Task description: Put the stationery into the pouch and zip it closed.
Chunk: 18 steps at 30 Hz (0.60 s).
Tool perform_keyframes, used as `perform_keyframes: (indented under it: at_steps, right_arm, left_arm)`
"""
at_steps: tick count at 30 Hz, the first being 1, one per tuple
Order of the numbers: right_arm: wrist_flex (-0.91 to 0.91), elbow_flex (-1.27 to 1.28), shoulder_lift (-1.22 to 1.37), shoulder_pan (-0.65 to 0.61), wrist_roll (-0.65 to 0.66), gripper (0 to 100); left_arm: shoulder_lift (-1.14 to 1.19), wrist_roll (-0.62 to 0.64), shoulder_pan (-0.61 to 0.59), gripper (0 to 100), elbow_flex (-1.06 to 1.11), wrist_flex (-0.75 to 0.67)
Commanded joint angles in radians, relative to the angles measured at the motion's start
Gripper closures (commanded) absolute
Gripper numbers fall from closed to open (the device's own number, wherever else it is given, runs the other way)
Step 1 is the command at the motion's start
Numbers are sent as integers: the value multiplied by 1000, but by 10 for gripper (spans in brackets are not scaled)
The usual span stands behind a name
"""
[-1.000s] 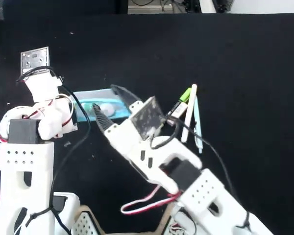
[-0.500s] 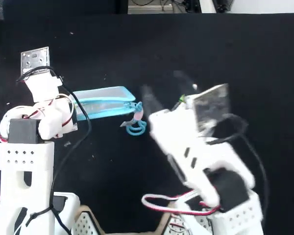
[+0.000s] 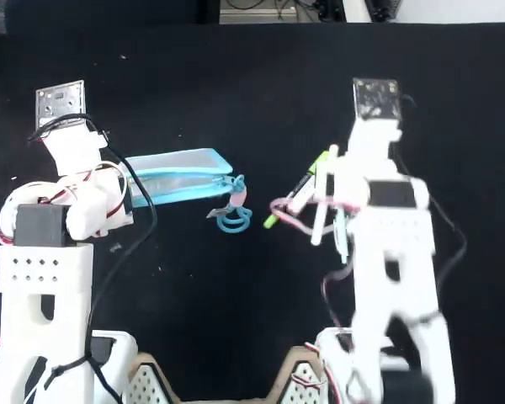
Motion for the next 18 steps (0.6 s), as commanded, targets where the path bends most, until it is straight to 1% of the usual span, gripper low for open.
perform_keyframes:
  at_steps: [1,5,9,18]
  right_arm:
    - [-26,-174,197,17,-6,802]
    - [-12,-344,435,17,-6,804]
    - [60,-529,645,15,-6,804]
    - [235,-955,972,68,-3,804]
  left_arm:
    - [5,0,1,966,-4,-9]
    - [5,0,1,966,-4,-9]
    - [3,0,1,966,-4,-9]
    - [-3,0,1,966,2,-11]
